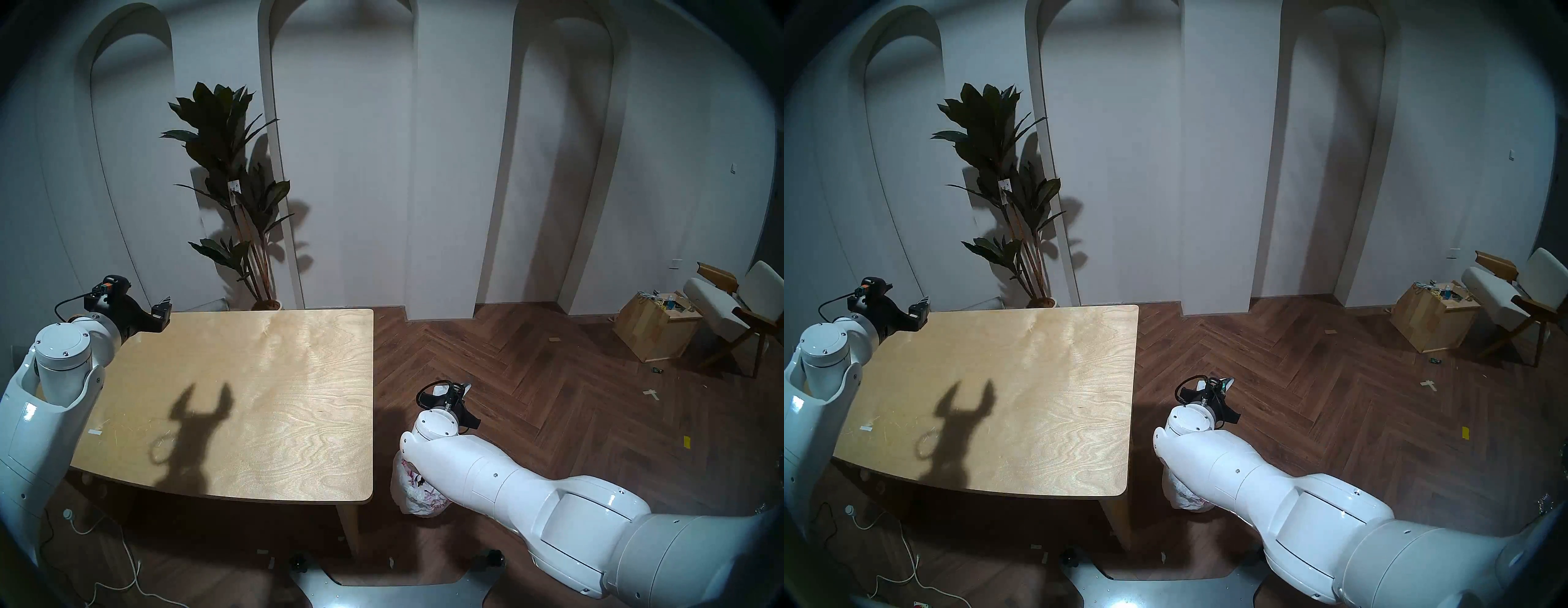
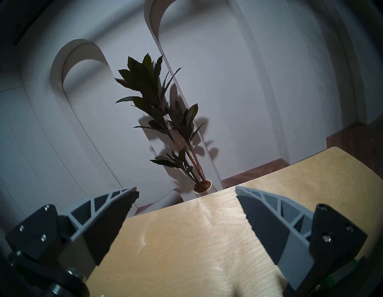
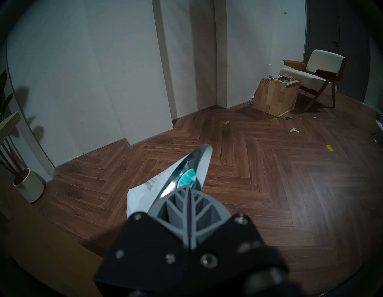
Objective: Put the trash into the trash bin on the ground
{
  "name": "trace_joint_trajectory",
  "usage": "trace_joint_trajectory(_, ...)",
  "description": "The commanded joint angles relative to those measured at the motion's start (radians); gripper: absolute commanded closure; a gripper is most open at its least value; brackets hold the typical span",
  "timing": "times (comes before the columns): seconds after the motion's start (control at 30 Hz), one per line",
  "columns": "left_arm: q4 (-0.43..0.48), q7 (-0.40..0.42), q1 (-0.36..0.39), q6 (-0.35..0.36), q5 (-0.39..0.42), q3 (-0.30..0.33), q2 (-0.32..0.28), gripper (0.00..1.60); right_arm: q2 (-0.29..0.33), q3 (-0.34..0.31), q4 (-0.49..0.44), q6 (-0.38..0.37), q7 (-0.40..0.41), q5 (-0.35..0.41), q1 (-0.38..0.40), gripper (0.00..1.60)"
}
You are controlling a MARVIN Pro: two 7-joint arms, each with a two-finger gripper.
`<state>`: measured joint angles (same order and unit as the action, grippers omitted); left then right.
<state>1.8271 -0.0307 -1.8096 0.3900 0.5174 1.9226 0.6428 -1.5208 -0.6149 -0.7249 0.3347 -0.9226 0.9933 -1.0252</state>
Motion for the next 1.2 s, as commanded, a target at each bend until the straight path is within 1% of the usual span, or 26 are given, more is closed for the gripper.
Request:
trace_joint_trajectory(0.0,0.038,-0.002,-0.012,0.018,-0.003,0.036,-0.010,0.00,0.073,0.014,-0.114,0.022,-0.048,-0.034,-0.044,1.60)
trace_joint_trajectory(0.13,0.059,-0.004,-0.031,0.044,-0.002,0.056,-0.009,0.00,0.122,0.021,-0.173,0.021,-0.081,-0.048,-0.063,1.60)
trace_joint_trajectory(0.2,0.075,-0.004,-0.046,0.062,0.000,0.072,-0.007,0.00,0.148,0.012,-0.205,-0.003,-0.090,-0.035,-0.066,1.60)
trace_joint_trajectory(0.27,0.090,-0.003,-0.062,0.080,0.001,0.089,-0.005,0.00,0.174,0.011,-0.237,-0.036,-0.081,-0.022,-0.063,1.60)
trace_joint_trajectory(0.37,0.106,0.000,-0.078,0.101,0.004,0.107,-0.002,0.00,0.199,-0.004,-0.275,-0.109,-0.035,0.027,-0.057,1.60)
trace_joint_trajectory(0.4,0.110,0.001,-0.081,0.106,0.004,0.112,-0.001,0.00,0.196,-0.006,-0.263,-0.125,-0.015,0.039,-0.050,1.60)
trace_joint_trajectory(0.5,0.117,0.003,-0.088,0.117,0.006,0.120,0.001,0.00,0.151,-0.012,-0.167,-0.163,0.045,0.071,-0.010,1.60)
trace_joint_trajectory(0.57,0.118,0.003,-0.088,0.120,0.006,0.121,0.001,0.00,0.119,-0.012,-0.104,-0.181,0.077,0.085,0.016,1.60)
trace_joint_trajectory(0.63,0.118,0.002,-0.087,0.122,0.007,0.120,0.001,0.00,0.101,-0.015,-0.079,-0.201,0.096,0.100,0.030,1.60)
trace_joint_trajectory(0.67,0.119,0.002,-0.088,0.124,0.007,0.121,0.001,0.00,0.083,-0.010,-0.042,-0.206,0.109,0.097,0.045,1.60)
trace_joint_trajectory(0.77,0.118,0.001,-0.086,0.127,0.008,0.119,0.000,0.00,0.054,-0.007,0.004,-0.231,0.118,0.104,0.071,1.60)
trace_joint_trajectory(0.87,0.118,0.000,-0.086,0.132,0.008,0.118,-0.001,0.00,0.017,-0.007,0.078,-0.251,0.141,0.113,0.103,1.60)
trace_joint_trajectory(0.9,0.118,0.000,-0.086,0.133,0.008,0.118,-0.001,0.00,0.013,-0.005,0.085,-0.256,0.143,0.113,0.108,1.60)
trace_joint_trajectory(1.0,0.119,0.000,-0.085,0.136,0.009,0.118,-0.001,0.00,-0.018,-0.003,0.145,-0.270,0.164,0.119,0.131,1.60)
trace_joint_trajectory(1.07,0.119,0.000,-0.085,0.136,0.009,0.118,-0.002,0.00,-0.023,-0.005,0.152,-0.274,0.164,0.122,0.133,1.60)
trace_joint_trajectory(1.1,0.118,0.000,-0.085,0.136,0.009,0.117,-0.002,0.00,-0.041,-0.006,0.187,-0.282,0.178,0.129,0.148,1.60)
trace_joint_trajectory(1.17,0.118,0.000,-0.085,0.136,0.010,0.117,-0.002,0.00,-0.055,-0.006,0.212,-0.289,0.188,0.133,0.161,1.60)
